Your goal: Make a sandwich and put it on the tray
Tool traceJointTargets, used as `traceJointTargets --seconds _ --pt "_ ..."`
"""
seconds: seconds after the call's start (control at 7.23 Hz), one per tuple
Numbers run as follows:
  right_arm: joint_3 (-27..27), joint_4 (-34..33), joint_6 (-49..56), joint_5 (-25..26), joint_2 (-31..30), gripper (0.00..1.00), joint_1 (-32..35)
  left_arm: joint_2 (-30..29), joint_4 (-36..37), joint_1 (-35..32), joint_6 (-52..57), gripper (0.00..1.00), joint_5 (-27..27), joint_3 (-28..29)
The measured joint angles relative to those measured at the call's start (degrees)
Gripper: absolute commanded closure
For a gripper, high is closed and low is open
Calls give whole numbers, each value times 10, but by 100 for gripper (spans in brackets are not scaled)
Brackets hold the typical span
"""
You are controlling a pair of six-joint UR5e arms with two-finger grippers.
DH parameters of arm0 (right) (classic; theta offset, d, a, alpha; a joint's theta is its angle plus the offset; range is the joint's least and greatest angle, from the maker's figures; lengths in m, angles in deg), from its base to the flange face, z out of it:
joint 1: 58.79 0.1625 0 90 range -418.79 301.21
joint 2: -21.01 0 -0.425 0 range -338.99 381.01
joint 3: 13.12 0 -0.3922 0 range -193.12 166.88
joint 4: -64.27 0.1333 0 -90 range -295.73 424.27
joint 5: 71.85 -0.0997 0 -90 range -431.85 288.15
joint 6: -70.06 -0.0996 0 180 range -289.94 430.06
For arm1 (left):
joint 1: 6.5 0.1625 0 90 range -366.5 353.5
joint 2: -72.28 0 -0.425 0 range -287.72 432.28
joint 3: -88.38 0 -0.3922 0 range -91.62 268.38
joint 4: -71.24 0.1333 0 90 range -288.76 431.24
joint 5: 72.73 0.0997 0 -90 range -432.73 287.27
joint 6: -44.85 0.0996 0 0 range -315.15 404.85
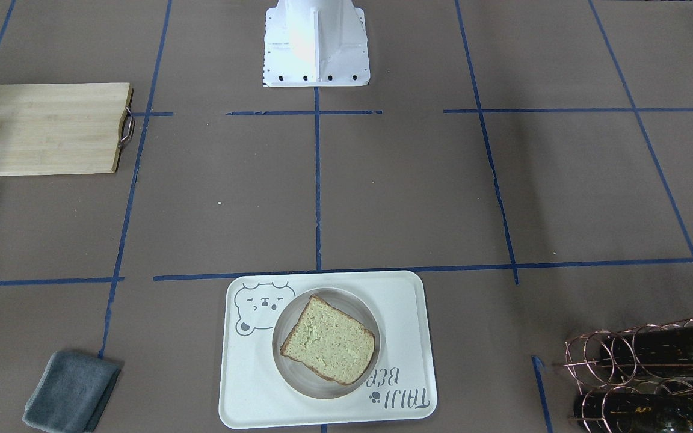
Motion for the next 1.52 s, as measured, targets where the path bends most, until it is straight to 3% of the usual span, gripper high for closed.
traceJointTargets --seconds 0.42,1.52 --pt "-6 57 -4 1 -33 0 17 -1 0 0 0 0 1 -1" --pt "-7 63 -8 -1 -33 0 21 -1 -1 0 -1 0 1 -2"
